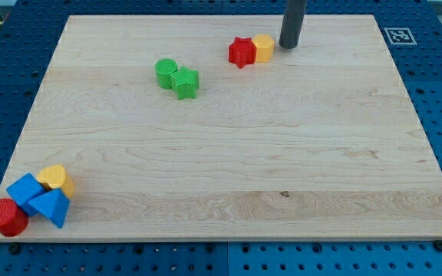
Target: Separate the red star from yellow hexagon
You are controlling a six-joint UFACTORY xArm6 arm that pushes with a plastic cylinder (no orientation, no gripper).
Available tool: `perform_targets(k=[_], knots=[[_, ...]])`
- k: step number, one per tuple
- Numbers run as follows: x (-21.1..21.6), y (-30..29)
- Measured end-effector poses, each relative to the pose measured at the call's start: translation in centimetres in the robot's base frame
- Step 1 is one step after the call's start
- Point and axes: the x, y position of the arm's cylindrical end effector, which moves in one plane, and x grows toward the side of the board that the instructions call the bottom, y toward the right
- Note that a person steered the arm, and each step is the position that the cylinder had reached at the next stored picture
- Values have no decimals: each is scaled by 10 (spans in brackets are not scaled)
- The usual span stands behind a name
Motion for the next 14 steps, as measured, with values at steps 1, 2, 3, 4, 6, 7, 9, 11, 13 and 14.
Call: perform_targets(k=[1,2,3,4,6,7,9,11,13,14], knots=[[-2,-8],[-4,-17],[-5,-29],[-6,-45],[0,-55],[11,-55],[4,-57],[-9,-84],[24,-94],[56,-94]])
